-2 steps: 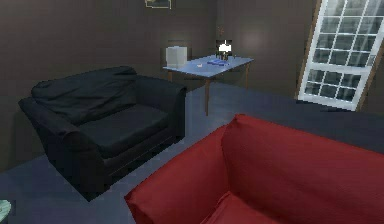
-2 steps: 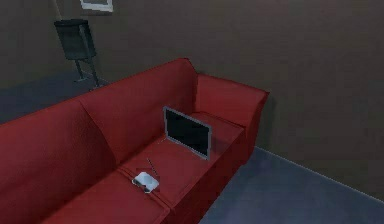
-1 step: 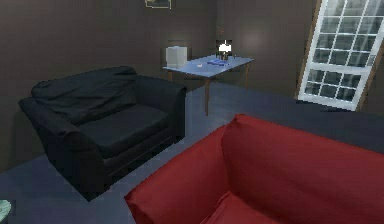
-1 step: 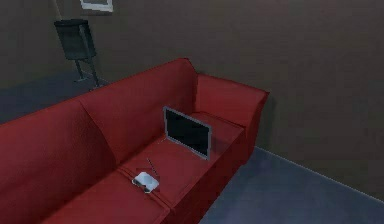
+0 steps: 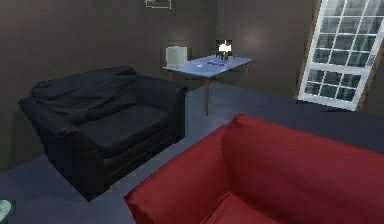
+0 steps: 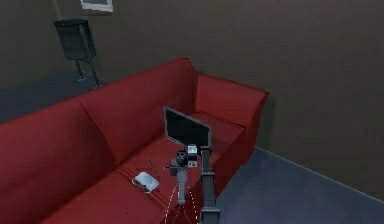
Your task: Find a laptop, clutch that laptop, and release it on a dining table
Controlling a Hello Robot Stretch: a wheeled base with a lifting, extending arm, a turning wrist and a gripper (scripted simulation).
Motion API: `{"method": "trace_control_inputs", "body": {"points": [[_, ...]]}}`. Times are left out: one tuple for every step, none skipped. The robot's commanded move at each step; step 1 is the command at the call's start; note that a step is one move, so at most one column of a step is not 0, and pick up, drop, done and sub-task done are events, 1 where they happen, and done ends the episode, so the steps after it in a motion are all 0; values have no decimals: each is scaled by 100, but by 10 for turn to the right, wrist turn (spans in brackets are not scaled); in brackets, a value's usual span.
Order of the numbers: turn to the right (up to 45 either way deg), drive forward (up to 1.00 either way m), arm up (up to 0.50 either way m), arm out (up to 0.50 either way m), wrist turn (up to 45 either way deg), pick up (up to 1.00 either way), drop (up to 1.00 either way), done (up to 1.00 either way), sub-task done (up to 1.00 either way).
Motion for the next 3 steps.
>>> {"method": "trace_control_inputs", "body": {"points": [[0, 0, 0, 0, 450, 0, 0, 0, 0], [0, 0, 0, 0, 450, 0, 0, 0, 0], [0, 0, 0, 0, 450, 0, 0, 0, 0]]}}
